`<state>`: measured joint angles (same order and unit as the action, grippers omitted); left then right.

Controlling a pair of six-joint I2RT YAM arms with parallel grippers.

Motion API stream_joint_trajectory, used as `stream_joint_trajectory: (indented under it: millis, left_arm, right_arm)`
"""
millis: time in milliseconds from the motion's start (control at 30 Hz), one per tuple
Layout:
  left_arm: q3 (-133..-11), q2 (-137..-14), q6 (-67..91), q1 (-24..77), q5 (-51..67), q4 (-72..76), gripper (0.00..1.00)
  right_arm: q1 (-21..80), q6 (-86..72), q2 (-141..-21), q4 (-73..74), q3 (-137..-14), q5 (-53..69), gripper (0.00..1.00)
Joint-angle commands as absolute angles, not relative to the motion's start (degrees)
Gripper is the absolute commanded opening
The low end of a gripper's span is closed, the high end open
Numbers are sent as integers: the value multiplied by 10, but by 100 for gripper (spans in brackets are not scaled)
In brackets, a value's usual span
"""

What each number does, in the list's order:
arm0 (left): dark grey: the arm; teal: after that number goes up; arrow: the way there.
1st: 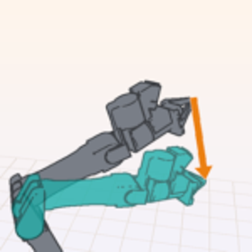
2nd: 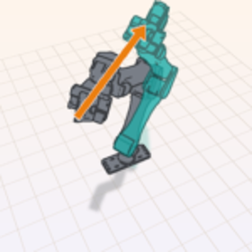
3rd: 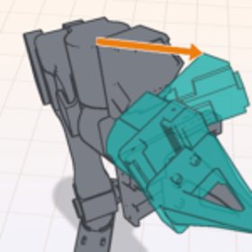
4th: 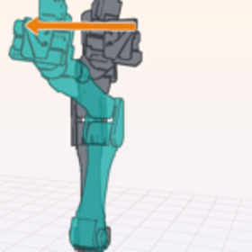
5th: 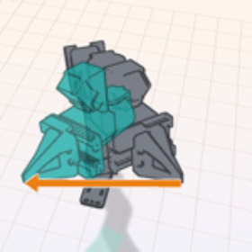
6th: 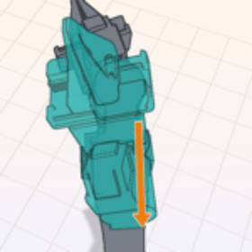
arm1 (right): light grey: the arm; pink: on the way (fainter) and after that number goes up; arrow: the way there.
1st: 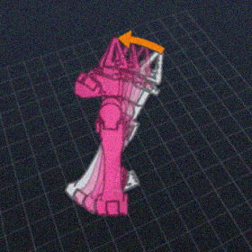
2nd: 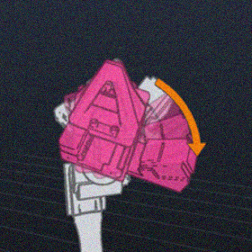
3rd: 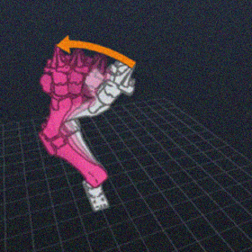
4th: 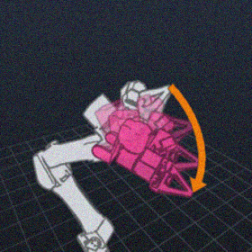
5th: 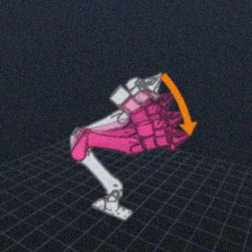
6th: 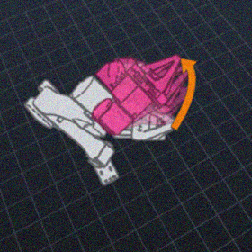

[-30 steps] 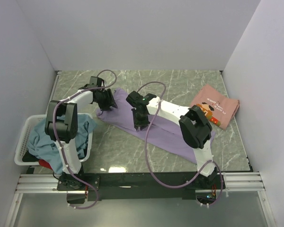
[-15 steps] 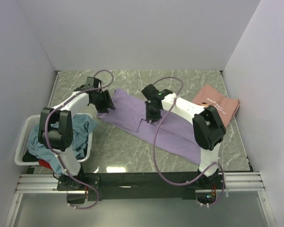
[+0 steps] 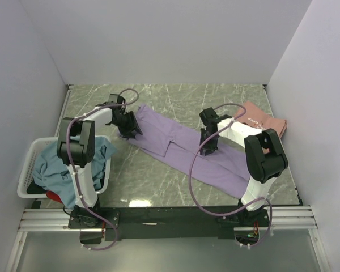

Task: Fold and stack the t-shirts
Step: Fold the tshirt

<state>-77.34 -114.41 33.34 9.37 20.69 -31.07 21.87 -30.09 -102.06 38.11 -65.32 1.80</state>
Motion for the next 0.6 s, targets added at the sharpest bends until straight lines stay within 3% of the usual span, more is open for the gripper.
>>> stream_joint_trajectory:
  millis: [0, 567]
  left_arm:
    - [-798, -1208, 329, 95, 171, -290, 54]
    - [-1224, -1480, 294, 93, 104, -396, 55]
  right_arm:
    - [220, -287, -1011, 357, -638, 38, 33]
    - [278, -358, -1017, 397, -654, 84, 32]
